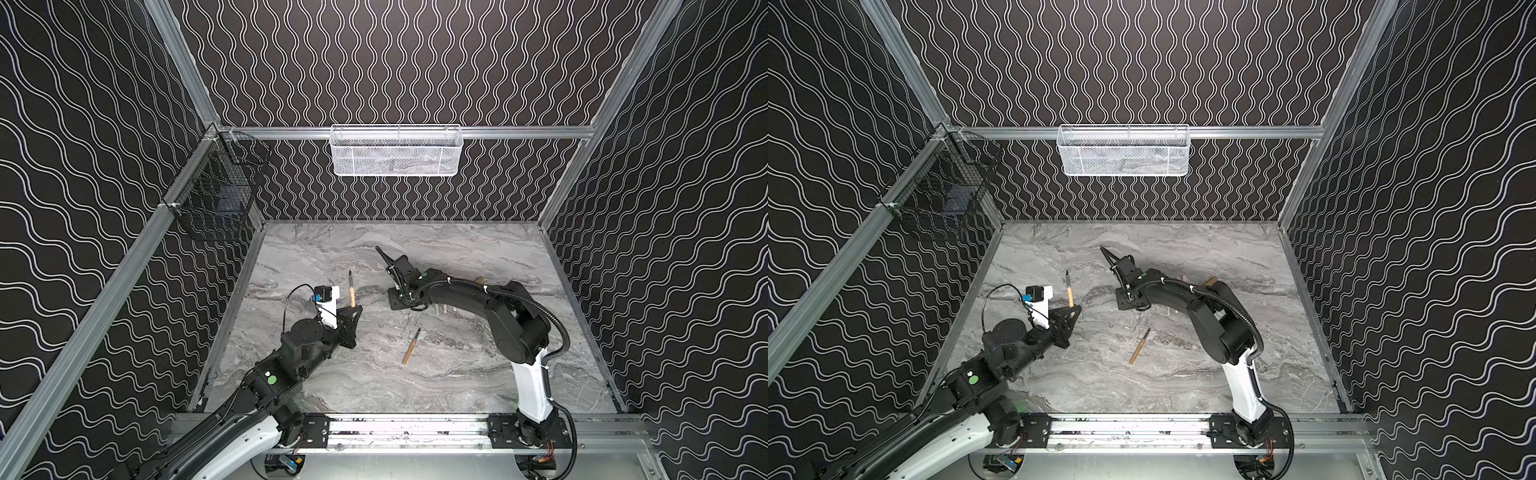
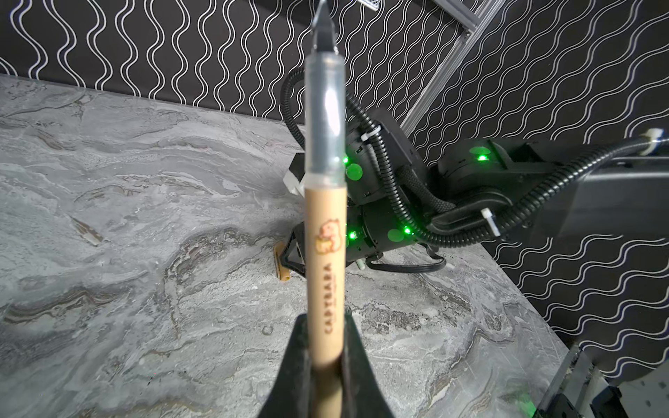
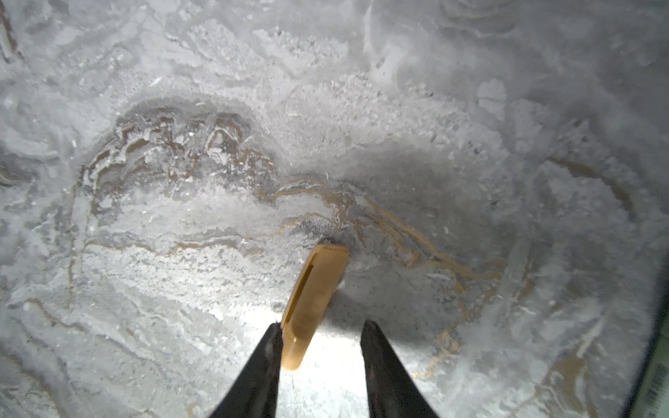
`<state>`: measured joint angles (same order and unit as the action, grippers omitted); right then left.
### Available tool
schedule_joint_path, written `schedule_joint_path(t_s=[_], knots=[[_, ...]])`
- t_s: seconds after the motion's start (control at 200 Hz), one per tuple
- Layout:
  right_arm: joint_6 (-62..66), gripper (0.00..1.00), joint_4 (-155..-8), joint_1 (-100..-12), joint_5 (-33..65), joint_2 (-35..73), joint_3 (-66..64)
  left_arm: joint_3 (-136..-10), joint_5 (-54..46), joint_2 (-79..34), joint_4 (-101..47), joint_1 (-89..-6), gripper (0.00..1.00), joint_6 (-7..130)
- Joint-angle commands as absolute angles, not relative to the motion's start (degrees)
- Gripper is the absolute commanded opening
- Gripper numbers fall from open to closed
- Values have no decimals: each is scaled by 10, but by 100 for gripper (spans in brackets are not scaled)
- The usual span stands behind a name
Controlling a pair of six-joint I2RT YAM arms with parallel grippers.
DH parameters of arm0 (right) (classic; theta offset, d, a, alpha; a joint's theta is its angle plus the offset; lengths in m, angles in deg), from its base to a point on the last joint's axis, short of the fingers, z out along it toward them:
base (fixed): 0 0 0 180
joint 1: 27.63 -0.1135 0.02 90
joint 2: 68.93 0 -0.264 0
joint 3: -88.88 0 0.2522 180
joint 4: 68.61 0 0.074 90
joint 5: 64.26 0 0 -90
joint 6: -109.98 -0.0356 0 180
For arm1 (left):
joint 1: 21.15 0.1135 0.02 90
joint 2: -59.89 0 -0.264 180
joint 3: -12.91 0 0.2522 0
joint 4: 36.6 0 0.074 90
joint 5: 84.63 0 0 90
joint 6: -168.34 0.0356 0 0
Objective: Insert the pens into the pen caps
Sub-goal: 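Lower the right gripper onto the tan cap and close on it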
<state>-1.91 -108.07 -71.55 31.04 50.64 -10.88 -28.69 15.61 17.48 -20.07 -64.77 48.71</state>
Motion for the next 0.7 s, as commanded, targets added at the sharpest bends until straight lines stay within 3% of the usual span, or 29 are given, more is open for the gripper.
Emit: schedule_joint_path(t_s=[0.0,0.696], knots=[[-4,39,-1101,-716,315,507,-120,-295,149,171,-213,-647,0,496],[13,35,-1108,-705,300,510,-122,-310,136,156,-209,-647,0,499]])
